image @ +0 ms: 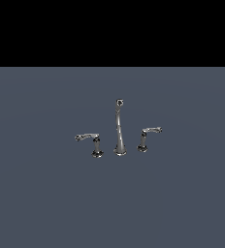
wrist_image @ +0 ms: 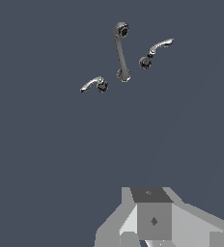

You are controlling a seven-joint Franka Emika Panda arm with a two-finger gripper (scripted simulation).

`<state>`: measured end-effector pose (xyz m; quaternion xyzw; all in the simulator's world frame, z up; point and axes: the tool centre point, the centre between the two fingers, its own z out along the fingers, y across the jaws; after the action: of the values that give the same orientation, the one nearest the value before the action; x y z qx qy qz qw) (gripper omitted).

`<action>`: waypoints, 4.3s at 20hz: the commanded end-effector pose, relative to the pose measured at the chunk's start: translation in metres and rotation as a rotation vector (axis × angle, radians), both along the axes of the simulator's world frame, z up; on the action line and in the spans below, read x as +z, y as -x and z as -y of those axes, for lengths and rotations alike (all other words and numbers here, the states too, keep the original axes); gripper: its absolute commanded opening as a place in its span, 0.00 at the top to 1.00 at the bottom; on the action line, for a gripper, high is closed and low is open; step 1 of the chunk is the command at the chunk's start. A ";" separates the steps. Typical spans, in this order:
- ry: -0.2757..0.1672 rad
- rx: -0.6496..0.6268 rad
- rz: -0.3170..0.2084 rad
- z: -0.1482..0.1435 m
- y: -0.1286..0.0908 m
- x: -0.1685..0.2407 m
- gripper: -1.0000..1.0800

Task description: Turn on the faucet by rotating a designated handle.

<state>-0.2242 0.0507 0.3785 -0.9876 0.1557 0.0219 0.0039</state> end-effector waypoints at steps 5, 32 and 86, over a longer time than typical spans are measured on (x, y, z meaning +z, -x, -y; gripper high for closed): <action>0.003 -0.146 0.004 -0.021 -0.020 -0.040 1.00; 0.012 -0.683 0.017 -0.065 -0.119 -0.187 1.00; 0.030 -1.079 0.033 -0.059 -0.154 -0.293 1.00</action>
<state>-0.0641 0.1154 0.0854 -0.7691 0.6391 -0.0017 0.0061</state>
